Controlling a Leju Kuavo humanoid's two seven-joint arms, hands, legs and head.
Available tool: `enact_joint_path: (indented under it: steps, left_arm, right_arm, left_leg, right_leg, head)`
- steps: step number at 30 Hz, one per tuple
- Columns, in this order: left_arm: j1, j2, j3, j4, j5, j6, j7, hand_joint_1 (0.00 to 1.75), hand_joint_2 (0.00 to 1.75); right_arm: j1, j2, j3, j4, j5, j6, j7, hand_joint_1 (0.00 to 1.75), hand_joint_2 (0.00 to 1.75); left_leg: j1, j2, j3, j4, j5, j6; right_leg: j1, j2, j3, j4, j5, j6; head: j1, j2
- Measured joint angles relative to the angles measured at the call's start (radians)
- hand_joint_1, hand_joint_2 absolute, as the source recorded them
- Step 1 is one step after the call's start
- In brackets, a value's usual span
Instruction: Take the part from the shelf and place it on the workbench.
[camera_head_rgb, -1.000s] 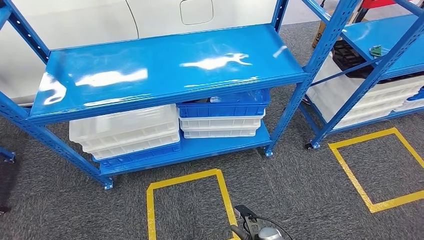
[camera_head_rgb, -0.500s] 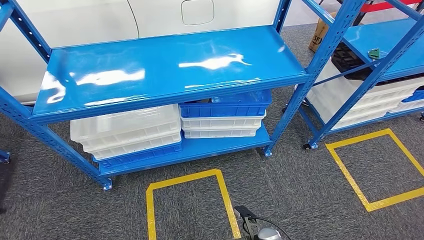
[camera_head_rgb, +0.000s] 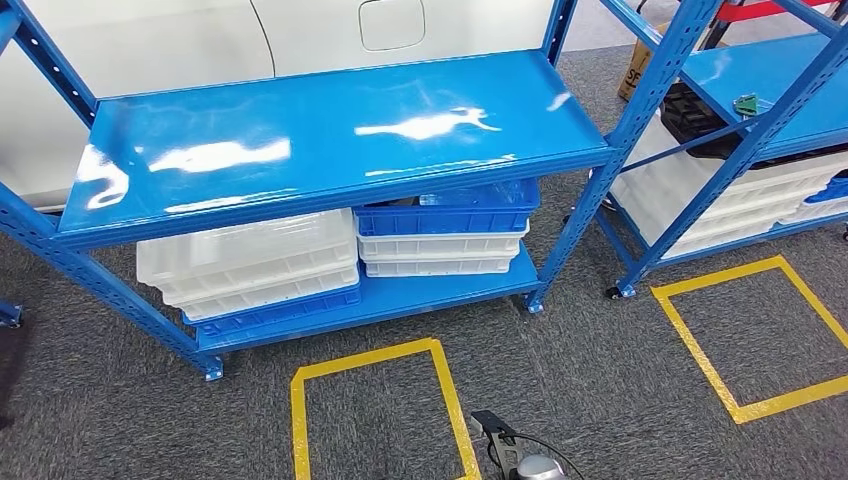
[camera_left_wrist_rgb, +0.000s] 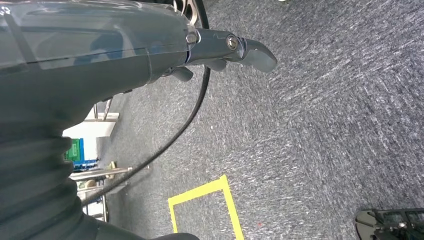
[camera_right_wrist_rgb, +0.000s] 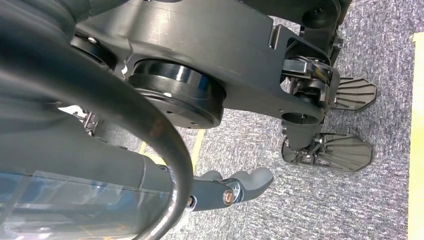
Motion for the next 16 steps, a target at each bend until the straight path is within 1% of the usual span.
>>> enact_joint_path:
  steps: [16]
  left_arm:
    - [0.001,0.0,0.0,0.0,0.0,-0.009,0.0,0.0,1.75]
  right_arm:
    - [0.0,0.0,-0.002,0.0,-0.001,0.004,0.001,0.0,1.75]
  left_leg:
    - [0.001,0.0,0.0,0.0,0.0,0.0]
  right_leg:
    - [0.001,0.0,0.0,0.0,0.0,0.0]
  head:
    - [0.0,0.0]
